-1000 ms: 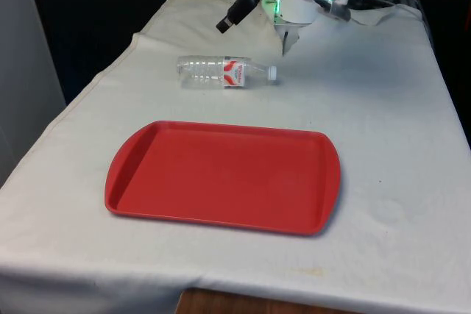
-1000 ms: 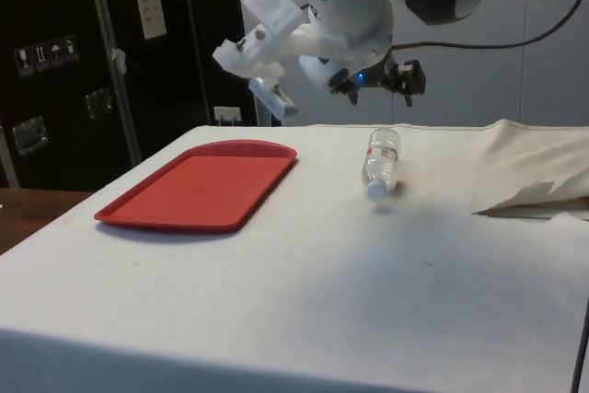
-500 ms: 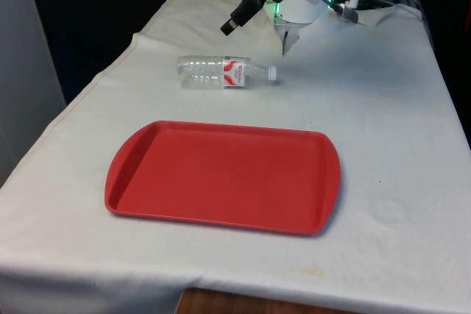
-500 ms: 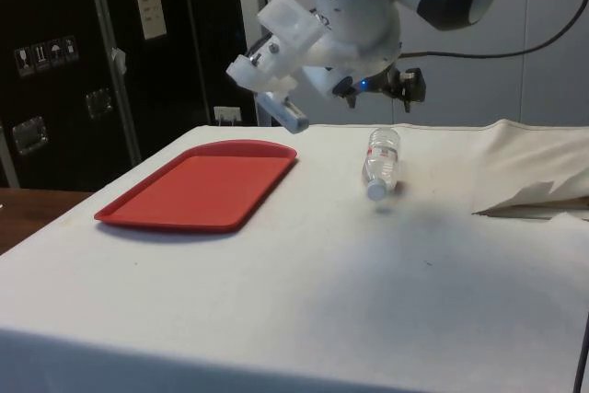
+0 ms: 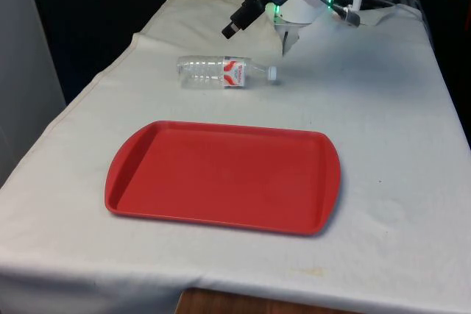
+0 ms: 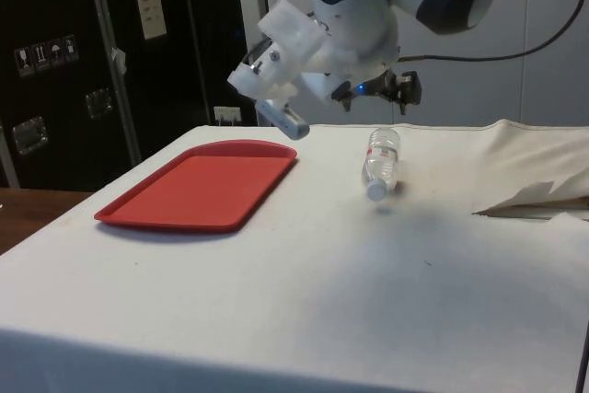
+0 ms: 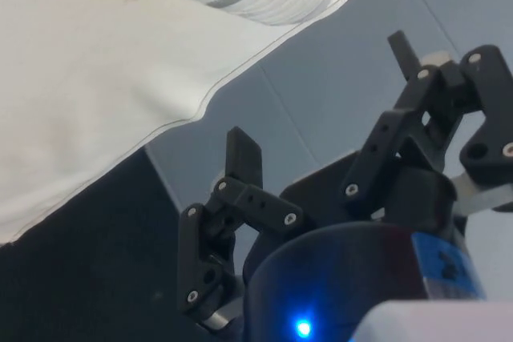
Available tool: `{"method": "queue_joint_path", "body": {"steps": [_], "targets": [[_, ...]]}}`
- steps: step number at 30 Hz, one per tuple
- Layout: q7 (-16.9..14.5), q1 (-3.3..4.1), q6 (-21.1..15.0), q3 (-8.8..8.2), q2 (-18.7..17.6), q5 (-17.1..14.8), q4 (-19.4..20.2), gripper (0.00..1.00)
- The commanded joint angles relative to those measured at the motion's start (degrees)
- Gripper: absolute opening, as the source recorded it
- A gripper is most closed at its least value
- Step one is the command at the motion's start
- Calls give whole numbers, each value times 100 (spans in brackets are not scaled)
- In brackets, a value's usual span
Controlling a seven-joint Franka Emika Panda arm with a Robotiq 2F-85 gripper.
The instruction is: Place the bottle upright on the tray.
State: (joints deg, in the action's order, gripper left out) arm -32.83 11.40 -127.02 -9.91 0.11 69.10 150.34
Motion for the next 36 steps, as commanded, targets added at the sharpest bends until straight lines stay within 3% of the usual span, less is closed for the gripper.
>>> {"method": "queue_joint_path", "body": {"steps": [1, 7, 8, 15, 25, 36], "targets": [[23, 0, -57, 6, -6, 126, 6, 100], [0, 0, -138, 17, -46, 338, 17, 100], [-17, 0, -63, 23, -40, 212, 11, 100], [-17, 0, -183, 34, -46, 521, 69, 100], [-29, 0, -132, 40, -74, 487, 63, 100], [-63, 0, -201, 52, -11, 665, 149, 100]]}}
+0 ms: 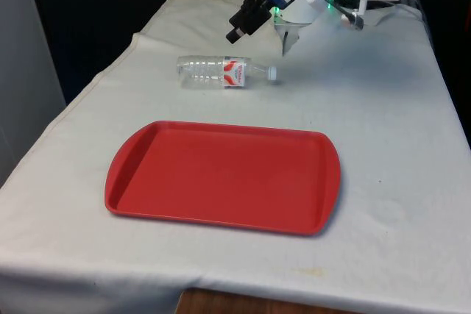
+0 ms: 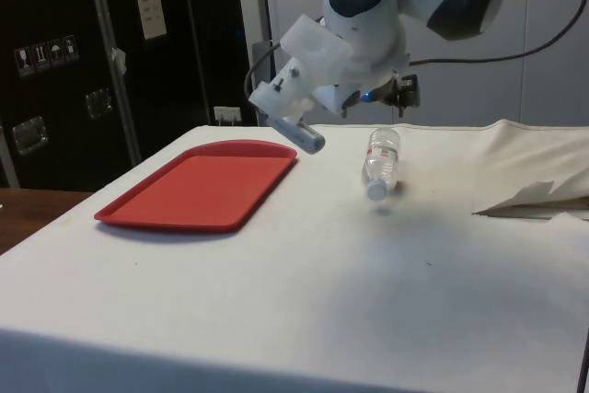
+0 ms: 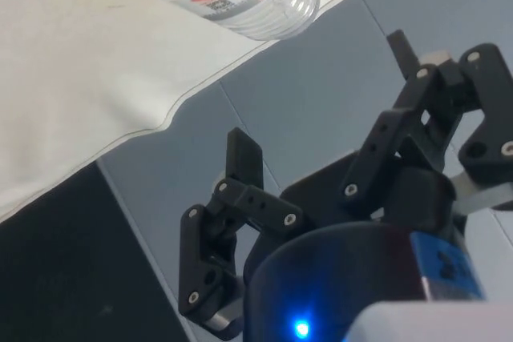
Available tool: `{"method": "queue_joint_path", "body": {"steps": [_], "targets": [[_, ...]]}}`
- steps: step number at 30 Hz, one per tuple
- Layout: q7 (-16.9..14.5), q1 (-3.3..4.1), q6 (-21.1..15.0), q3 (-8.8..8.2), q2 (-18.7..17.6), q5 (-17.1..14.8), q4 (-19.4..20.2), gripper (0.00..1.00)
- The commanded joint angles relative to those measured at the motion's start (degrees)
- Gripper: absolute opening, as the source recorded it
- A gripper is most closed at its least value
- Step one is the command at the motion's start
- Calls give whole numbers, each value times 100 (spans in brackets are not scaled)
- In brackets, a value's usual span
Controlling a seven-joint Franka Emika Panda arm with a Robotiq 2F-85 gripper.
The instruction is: Place the bottle upright on the tray.
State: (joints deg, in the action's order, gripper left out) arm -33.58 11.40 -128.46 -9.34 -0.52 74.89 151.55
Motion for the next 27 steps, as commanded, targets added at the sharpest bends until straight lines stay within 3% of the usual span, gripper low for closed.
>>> {"method": "queue_joint_path", "body": {"steps": [1, 13, 18, 19, 24, 27], "targets": [[11, 0, -57, 0, 52, 97, 34, 100], [23, 0, -46, 11, -23, 138, 11, 100], [166, 0, -80, 6, -149, 195, 17, 100], [86, 0, -17, 11, -143, 97, 23, 100], [361, -6, -103, 6, -327, 292, 0, 100], [327, 0, -57, 11, -361, 212, 0, 100]]}}
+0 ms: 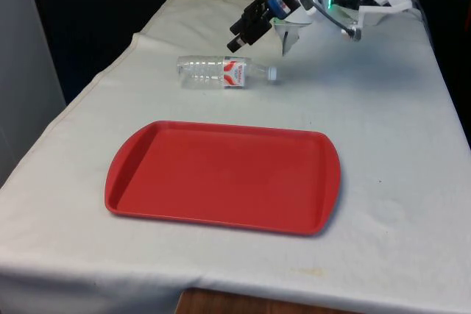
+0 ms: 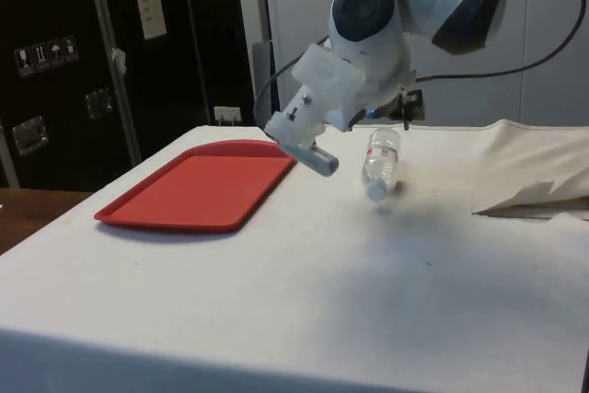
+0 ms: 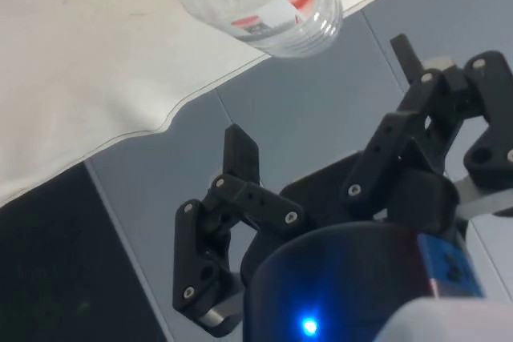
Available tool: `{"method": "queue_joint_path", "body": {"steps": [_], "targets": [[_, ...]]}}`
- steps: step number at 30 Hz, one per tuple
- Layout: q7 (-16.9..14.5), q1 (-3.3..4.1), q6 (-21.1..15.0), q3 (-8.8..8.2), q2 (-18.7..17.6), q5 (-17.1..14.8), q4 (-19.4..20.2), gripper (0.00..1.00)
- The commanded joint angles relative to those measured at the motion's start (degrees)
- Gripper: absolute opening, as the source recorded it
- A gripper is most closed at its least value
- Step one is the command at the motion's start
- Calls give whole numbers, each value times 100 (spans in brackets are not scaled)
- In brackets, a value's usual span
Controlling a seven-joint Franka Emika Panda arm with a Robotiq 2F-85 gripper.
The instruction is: Place the bottle upright on the tray.
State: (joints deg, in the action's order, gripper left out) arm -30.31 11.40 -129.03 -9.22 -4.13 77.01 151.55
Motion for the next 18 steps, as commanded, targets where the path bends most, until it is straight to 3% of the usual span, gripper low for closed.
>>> {"method": "queue_joint_path", "body": {"steps": [1, 6, 7, 8, 15, 17, 18], "targets": [[109, -6, -63, -11, -46, 120, -23, 100], [235, -17, -80, -23, -189, 201, -69, 100], [155, -6, -17, -6, -166, 86, -52, 100], [286, -23, -92, -29, -241, 235, -86, 100], [470, -46, -115, -63, -430, 361, -143, 100], [401, -34, -40, -46, -453, 235, -143, 100], [498, -57, -120, -74, -476, 384, -155, 100]]}}
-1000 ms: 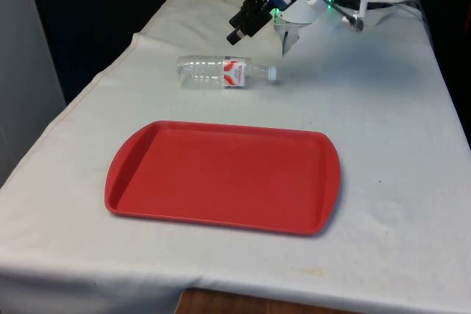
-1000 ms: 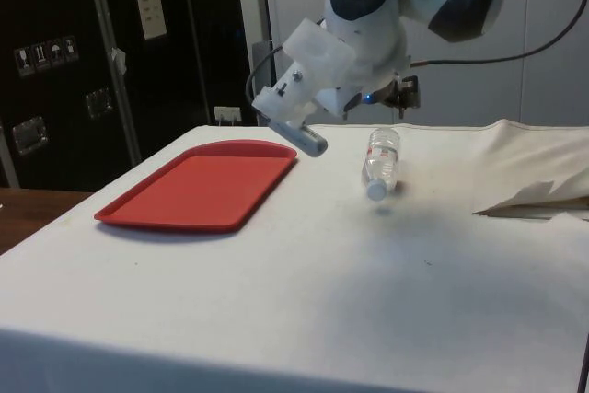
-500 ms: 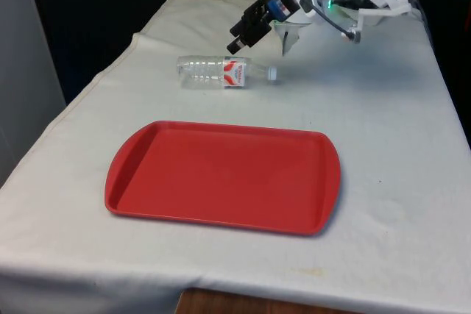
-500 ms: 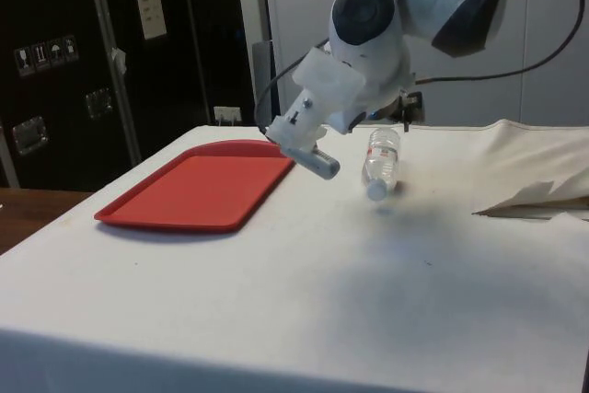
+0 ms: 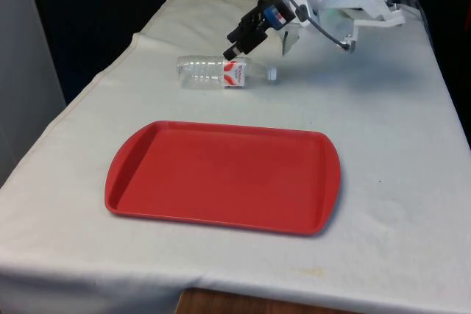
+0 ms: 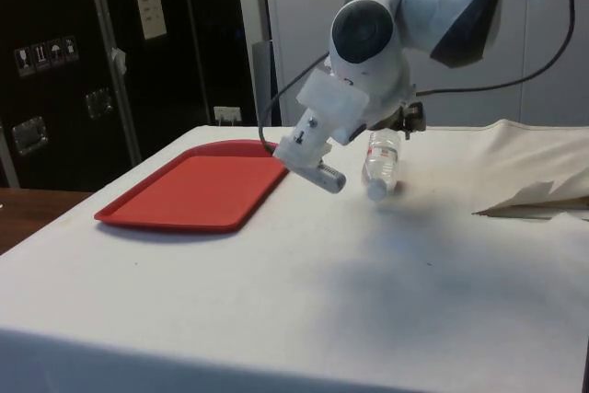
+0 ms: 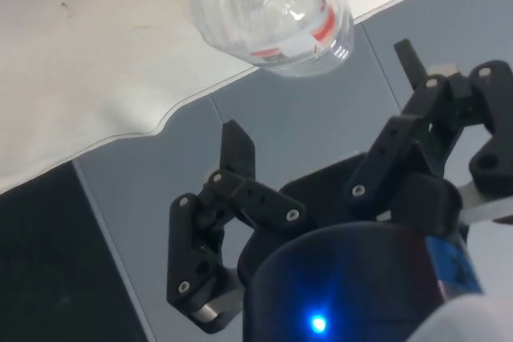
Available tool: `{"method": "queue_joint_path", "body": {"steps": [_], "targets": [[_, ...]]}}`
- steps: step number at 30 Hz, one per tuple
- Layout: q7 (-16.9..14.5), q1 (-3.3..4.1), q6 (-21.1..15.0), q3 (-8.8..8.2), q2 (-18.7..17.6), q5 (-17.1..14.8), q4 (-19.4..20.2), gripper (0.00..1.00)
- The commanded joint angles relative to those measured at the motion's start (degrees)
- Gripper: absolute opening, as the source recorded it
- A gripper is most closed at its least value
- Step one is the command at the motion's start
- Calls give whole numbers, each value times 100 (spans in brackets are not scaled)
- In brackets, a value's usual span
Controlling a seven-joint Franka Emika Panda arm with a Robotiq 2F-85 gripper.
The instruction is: Place the bottle upright on the tray.
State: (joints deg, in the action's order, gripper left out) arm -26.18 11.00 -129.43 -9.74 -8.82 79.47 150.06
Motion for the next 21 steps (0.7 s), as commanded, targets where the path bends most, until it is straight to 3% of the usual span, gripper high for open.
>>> {"method": "queue_joint_path", "body": {"steps": [1, 7, 8, 9, 16, 17, 18, 21], "targets": [[103, -23, -80, -23, -23, 149, -11, 100], [241, -46, -109, -86, -120, 292, -23, 100], [183, -29, -23, -74, -115, 189, -6, 100], [275, -57, -120, -115, -143, 338, -29, 100], [435, -74, -292, -252, -183, 493, -40, 100], [344, -46, -166, -235, -195, 361, -29, 100], [464, -74, -332, -275, -183, 521, -34, 100], [533, -80, -458, -350, -178, 584, -34, 100]]}}
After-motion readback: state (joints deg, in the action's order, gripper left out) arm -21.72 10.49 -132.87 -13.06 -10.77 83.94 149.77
